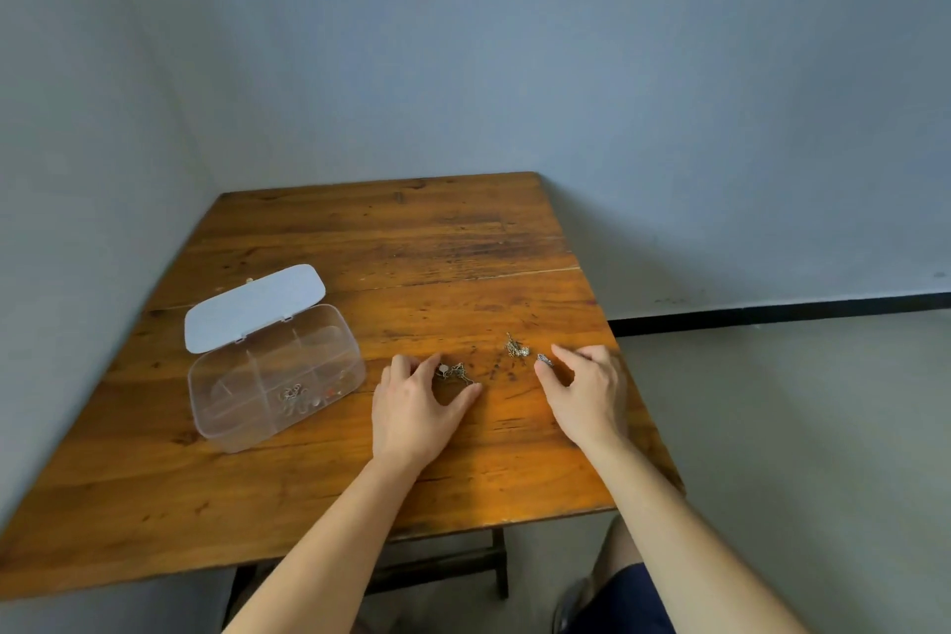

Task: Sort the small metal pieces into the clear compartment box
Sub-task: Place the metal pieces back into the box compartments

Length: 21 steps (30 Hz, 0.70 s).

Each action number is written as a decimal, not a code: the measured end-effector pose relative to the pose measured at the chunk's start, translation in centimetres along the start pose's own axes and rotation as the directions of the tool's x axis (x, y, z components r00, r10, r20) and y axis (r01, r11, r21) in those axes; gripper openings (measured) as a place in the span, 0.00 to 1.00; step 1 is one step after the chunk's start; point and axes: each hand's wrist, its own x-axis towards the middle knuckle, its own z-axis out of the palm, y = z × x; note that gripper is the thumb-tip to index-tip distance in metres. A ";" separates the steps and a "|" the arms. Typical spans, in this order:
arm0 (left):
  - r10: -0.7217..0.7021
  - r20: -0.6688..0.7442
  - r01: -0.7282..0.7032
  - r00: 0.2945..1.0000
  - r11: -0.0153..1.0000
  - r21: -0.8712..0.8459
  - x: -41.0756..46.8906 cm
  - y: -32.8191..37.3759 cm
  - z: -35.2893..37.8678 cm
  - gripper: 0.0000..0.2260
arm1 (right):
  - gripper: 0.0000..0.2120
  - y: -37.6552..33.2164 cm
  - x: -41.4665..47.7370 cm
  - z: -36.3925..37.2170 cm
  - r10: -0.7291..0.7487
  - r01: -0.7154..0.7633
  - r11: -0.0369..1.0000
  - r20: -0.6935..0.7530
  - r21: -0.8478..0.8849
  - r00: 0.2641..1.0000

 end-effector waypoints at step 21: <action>0.098 0.050 -0.084 0.994 0.970 -0.226 0.0 -1.4 -2.0 0.08 | 0.08 0.1 -0.1 0.6 -0.204 0.205 0.978 0.047 -0.028 0.978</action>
